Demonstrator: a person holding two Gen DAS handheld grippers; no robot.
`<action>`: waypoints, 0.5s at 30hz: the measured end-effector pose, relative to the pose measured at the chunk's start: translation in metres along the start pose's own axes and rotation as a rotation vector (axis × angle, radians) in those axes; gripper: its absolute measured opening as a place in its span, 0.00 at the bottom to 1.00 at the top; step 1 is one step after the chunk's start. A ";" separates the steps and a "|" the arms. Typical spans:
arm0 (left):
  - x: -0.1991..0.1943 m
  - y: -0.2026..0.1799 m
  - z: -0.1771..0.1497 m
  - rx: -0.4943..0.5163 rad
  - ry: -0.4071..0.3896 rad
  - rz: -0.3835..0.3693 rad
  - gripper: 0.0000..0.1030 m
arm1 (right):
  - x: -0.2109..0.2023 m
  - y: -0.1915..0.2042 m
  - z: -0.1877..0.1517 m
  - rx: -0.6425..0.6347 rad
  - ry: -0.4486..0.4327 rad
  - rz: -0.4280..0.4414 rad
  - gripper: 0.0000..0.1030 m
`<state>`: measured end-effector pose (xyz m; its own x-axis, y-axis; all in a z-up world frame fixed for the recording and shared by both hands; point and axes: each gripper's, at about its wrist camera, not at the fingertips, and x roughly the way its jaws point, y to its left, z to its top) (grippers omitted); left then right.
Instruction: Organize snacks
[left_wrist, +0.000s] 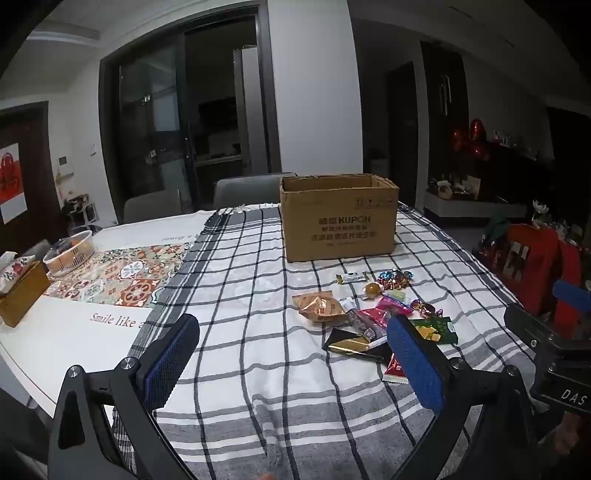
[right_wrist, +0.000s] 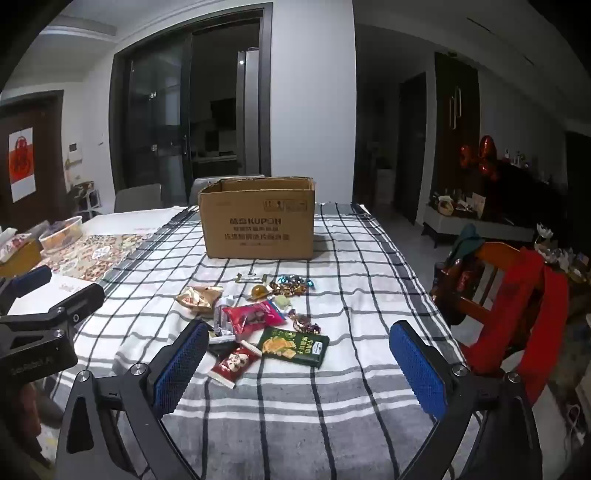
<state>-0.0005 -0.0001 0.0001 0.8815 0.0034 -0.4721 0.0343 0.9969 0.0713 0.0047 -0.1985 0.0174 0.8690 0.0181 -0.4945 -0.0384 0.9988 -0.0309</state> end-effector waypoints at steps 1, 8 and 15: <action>0.000 0.000 0.000 -0.001 0.002 -0.002 1.00 | 0.000 0.000 0.000 0.000 0.000 0.000 0.97; 0.004 0.000 0.000 -0.006 0.019 -0.030 1.00 | -0.001 -0.001 -0.001 0.002 -0.009 0.003 0.97; 0.001 0.007 0.009 -0.007 0.009 0.001 1.00 | -0.001 0.002 0.000 0.001 -0.014 0.005 0.97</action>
<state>0.0046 0.0058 0.0083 0.8774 0.0055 -0.4798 0.0298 0.9974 0.0660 0.0036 -0.1970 0.0175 0.8756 0.0240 -0.4824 -0.0423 0.9987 -0.0271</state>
